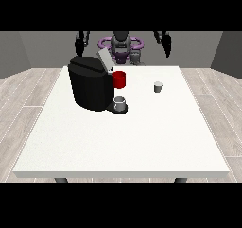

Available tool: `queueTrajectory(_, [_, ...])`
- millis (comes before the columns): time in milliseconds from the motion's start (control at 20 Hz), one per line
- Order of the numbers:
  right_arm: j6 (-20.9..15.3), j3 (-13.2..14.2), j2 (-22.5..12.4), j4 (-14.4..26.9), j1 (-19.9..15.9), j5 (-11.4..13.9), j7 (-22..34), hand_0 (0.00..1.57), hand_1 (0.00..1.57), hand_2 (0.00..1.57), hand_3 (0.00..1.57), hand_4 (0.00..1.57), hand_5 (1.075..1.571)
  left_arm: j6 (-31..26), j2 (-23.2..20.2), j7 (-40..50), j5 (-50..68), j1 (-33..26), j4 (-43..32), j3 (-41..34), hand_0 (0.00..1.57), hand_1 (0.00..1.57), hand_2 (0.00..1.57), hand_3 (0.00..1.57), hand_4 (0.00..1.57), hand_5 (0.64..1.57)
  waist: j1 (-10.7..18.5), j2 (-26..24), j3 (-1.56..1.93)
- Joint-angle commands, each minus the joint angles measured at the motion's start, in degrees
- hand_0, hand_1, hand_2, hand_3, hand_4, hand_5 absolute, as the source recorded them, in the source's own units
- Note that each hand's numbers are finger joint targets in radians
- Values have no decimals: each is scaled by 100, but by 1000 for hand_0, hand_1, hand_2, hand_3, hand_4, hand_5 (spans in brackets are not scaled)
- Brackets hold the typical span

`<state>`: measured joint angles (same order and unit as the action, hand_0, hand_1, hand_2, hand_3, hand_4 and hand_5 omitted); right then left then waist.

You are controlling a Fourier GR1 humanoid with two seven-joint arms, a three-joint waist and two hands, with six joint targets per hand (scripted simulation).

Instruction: Insert the coffee pod into the coffee machine and close the lid

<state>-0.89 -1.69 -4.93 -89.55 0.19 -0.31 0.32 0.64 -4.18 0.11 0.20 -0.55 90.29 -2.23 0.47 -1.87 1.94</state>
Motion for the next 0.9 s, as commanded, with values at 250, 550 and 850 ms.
queueTrajectory(250, [126,105,-121,81,202,-29,98,0,0,0,0,128,1571,-891,-259,-1116,512,-189,-111,-167,0,0,0,0,265,1571,-57,-13,-196])
queueTrajectory(550, [-331,522,217,109,175,-203,-755,0,0,0,0,145,1571,-665,-731,-807,-236,221,-147,-164,0,0,0,0,213,1571,-343,96,-193])
queueTrajectory(850, [-562,385,354,41,-324,-44,-674,0,0,0,0,177,1571,-837,-1209,-478,-357,1008,-861,-531,0,0,0,0,0,1571,-505,545,-194])
